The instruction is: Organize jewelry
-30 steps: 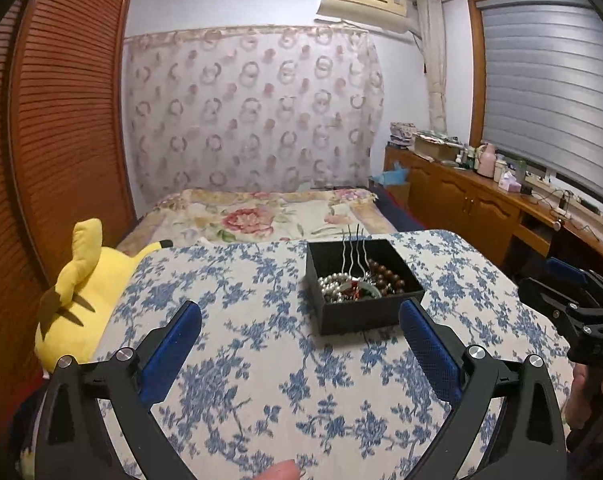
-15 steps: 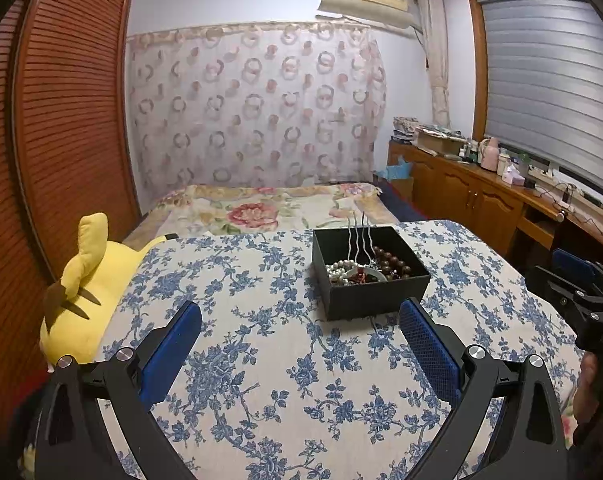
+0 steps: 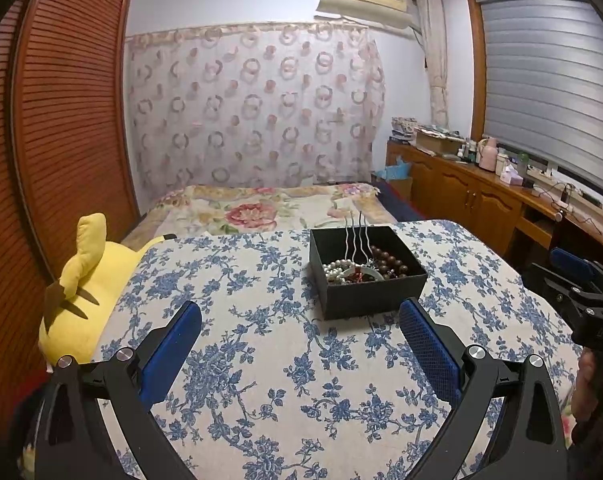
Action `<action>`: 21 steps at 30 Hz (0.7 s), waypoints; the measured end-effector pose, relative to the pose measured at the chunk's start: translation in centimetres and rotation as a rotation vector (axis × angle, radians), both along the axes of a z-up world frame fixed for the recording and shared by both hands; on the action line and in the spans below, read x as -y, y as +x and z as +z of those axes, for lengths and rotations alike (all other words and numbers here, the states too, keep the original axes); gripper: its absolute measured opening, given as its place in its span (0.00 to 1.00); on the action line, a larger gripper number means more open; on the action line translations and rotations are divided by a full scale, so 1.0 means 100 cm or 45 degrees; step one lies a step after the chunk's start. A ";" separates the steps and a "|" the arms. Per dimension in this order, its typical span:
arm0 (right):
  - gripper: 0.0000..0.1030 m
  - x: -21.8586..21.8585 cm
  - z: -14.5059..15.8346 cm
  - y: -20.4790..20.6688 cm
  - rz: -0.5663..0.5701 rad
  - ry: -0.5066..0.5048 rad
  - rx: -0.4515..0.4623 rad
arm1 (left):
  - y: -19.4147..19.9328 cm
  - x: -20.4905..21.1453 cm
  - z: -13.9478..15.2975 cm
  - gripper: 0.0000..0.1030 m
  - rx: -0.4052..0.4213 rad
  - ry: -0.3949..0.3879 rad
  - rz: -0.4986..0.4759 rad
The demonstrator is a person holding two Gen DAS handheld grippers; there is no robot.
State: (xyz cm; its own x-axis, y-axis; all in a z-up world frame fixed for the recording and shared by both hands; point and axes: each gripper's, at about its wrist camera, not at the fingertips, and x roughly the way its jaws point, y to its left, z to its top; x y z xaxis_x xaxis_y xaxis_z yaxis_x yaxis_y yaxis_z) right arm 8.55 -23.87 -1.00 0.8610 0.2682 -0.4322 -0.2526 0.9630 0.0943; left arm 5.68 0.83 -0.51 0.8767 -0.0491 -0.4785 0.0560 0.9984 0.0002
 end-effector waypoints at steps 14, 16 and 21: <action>0.98 0.002 -0.001 0.000 0.000 0.001 -0.001 | -0.002 0.004 0.002 0.93 0.012 0.006 0.007; 0.98 0.002 -0.001 0.000 0.001 0.003 -0.001 | -0.002 0.004 0.002 0.93 0.011 0.008 0.007; 0.98 0.002 0.000 0.000 0.000 0.004 0.000 | -0.002 0.004 0.003 0.93 0.014 0.008 0.005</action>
State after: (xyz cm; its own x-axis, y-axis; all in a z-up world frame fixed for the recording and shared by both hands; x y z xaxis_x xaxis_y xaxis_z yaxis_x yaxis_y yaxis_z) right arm 8.56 -24.07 -1.01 0.8610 0.2694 -0.4315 -0.2526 0.9627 0.0970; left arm 5.44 0.46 -0.24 0.8819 -0.0428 -0.4695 0.0521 0.9986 0.0068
